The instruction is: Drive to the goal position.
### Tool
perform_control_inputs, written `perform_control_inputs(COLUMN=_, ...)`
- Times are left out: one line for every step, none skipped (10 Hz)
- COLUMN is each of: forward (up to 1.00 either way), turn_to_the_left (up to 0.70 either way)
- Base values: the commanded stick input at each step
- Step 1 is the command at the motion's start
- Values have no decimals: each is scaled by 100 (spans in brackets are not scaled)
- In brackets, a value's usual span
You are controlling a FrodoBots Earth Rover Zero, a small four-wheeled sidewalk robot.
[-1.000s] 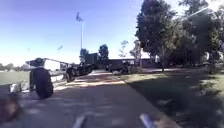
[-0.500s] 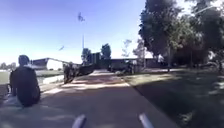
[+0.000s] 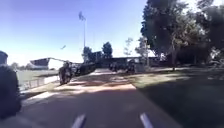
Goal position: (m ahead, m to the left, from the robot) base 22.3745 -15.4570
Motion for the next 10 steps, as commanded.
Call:
perform_control_inputs(forward=100, turn_to_the_left=0)
perform_control_inputs(forward=100, turn_to_the_left=0)
perform_control_inputs(forward=100, turn_to_the_left=0)
perform_control_inputs(forward=100, turn_to_the_left=0)
perform_control_inputs(forward=100, turn_to_the_left=3)
perform_control_inputs(forward=100, turn_to_the_left=8)
perform_control_inputs(forward=100, turn_to_the_left=40)
perform_control_inputs(forward=100, turn_to_the_left=40)
perform_control_inputs(forward=100, turn_to_the_left=0)
perform_control_inputs(forward=100, turn_to_the_left=0)
